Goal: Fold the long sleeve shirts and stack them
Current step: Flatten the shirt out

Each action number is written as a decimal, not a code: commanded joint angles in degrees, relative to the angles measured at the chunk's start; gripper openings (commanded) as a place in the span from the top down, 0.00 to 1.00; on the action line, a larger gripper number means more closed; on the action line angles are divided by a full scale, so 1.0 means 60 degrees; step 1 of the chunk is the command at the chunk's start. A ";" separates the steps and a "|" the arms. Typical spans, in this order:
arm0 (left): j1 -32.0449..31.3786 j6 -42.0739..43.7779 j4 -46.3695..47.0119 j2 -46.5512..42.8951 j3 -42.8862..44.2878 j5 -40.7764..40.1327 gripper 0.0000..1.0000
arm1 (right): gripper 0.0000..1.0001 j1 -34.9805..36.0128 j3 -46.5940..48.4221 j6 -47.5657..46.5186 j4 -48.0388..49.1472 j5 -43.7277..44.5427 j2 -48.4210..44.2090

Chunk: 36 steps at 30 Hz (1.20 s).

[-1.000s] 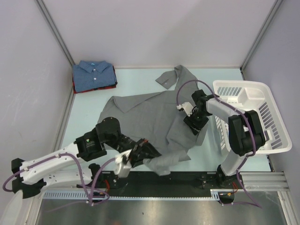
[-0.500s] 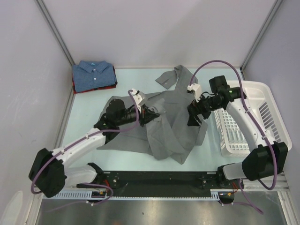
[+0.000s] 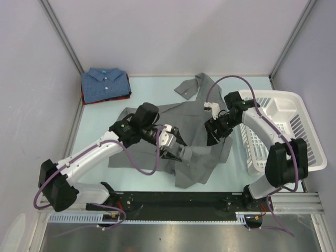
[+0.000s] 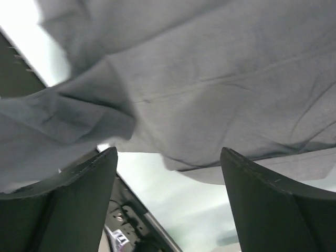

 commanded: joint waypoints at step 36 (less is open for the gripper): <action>0.7176 0.0240 -0.1163 0.6740 0.3650 -0.7167 0.72 | 0.41 0.1180 0.2865 -0.1128 0.1527 0.5692 0.5268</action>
